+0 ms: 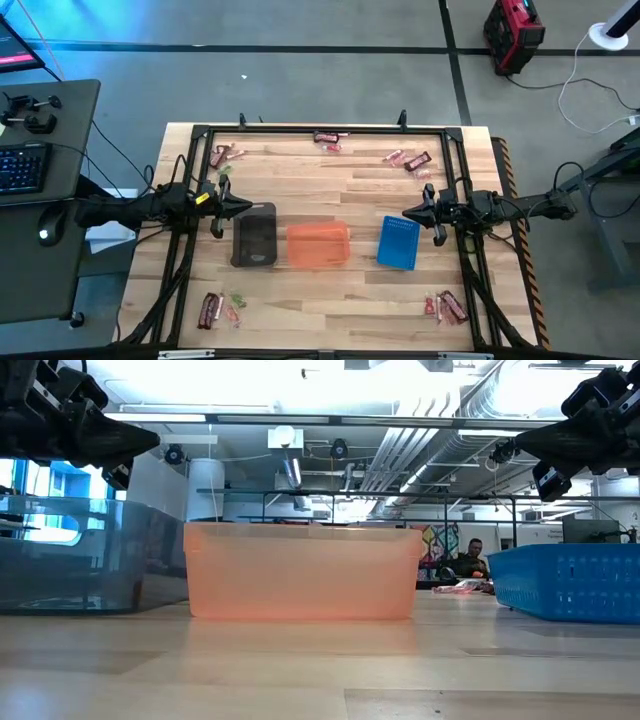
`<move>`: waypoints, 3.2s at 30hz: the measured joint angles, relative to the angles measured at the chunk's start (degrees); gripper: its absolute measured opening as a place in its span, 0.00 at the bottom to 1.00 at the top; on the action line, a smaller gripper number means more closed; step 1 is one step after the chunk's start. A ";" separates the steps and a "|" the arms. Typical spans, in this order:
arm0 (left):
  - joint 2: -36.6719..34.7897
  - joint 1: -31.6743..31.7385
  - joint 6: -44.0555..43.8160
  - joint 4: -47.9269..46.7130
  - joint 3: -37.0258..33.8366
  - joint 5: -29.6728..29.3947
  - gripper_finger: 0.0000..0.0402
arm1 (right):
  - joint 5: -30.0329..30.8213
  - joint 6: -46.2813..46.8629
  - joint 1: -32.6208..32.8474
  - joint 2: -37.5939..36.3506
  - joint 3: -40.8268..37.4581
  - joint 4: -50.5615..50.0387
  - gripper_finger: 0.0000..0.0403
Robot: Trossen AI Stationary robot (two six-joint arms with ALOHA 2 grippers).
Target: Sort candy by brand, put in halloween buckets
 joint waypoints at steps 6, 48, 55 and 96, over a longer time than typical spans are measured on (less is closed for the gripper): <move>0.00 0.02 0.04 0.01 0.00 0.01 0.02 | 0.05 0.00 -0.01 -0.01 -0.01 0.01 0.00; 0.01 0.02 0.01 0.00 0.00 0.00 0.02 | 0.33 0.00 0.00 -0.01 -0.02 0.02 0.00; 0.01 0.01 0.01 0.01 0.00 0.00 0.02 | 0.31 0.00 0.01 0.00 -0.01 0.01 0.00; -0.01 0.00 0.00 -0.04 0.01 0.01 0.02 | 28.99 18.24 -4.96 12.19 12.56 22.12 0.00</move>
